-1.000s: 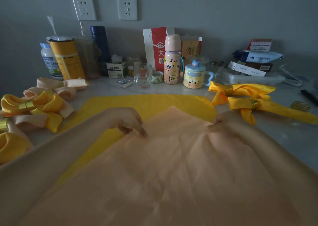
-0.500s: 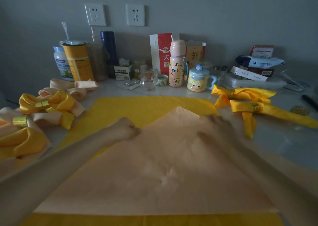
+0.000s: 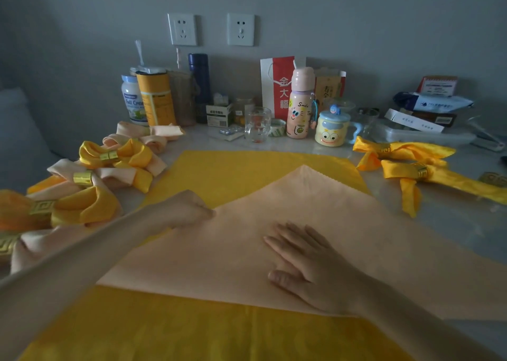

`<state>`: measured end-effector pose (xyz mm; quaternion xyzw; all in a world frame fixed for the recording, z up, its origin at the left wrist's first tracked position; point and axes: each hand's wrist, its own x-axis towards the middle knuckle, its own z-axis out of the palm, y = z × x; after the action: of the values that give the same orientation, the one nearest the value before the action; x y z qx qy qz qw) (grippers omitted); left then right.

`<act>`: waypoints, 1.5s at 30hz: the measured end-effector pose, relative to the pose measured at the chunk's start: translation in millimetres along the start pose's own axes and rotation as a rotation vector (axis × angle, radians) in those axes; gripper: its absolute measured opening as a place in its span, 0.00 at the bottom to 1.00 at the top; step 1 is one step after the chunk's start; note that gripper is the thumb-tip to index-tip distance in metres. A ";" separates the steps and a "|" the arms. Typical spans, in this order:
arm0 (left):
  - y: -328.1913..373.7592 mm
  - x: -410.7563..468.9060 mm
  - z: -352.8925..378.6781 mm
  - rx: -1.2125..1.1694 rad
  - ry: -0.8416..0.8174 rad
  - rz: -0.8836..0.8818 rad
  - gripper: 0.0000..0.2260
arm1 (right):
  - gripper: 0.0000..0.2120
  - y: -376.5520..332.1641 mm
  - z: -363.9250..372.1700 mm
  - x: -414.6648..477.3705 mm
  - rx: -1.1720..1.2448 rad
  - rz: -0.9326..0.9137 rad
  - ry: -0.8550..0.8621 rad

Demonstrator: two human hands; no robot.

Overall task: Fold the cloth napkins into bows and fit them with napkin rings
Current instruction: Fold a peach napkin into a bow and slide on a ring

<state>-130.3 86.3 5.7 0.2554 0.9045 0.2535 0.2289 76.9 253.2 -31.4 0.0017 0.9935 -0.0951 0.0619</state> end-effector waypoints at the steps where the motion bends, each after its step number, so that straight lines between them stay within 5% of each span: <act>1: -4.5 -0.6 0.7 0.013 0.004 0.022 0.11 | 0.37 0.0 0.5 1.0 -0.002 0.000 0.003; 12: -21.2 -10.2 -1.7 0.120 0.144 0.017 0.07 | 0.41 -16.6 -4.7 -14.3 0.106 0.051 0.097; 16: -6.1 -38.3 12.6 0.679 0.425 0.003 0.18 | 0.38 -7.4 -10.7 -31.2 0.022 0.149 0.072; 18: 14.4 -61.2 36.2 0.708 0.488 0.175 0.20 | 0.33 -7.3 -8.6 -38.2 0.031 0.170 0.058; 21: 50.7 -95.9 83.4 0.422 0.229 0.514 0.17 | 0.43 -2.0 -1.0 -41.3 -0.007 0.175 0.087; 26: 59.5 -101.4 127.9 0.527 0.037 0.488 0.26 | 0.57 8.7 2.8 -47.0 -0.034 0.207 0.098; 29: 31.0 -97.3 110.7 0.571 0.038 0.394 0.25 | 0.56 6.7 2.9 -51.8 -0.028 0.224 0.096; 33: -24.5 -94.1 62.4 0.577 0.013 0.228 0.25 | 0.33 -7.2 -0.3 -45.7 -0.044 0.217 0.089; 35: -46.0 -97.8 40.0 0.603 0.040 0.131 0.25 | 0.39 -11.3 -1.5 -42.2 -0.040 0.198 0.080; 38: -42.7 -114.0 24.1 1.001 0.211 0.032 0.27 | 0.56 -10.2 1.4 -40.2 -0.032 0.193 0.063; 40: -17.7 -125.0 30.0 1.083 0.274 0.146 0.28 | 0.59 -9.6 3.9 -37.8 -0.065 0.174 0.095; 45: 43.4 -126.2 82.6 0.702 0.218 0.473 0.20 | 0.52 -21.3 1.4 -40.8 -0.202 0.143 0.212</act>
<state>26.2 73.8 3.2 0.4897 0.8713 0.0017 -0.0328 117.3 232.4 -23.7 0.0760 0.9964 0.0108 -0.0368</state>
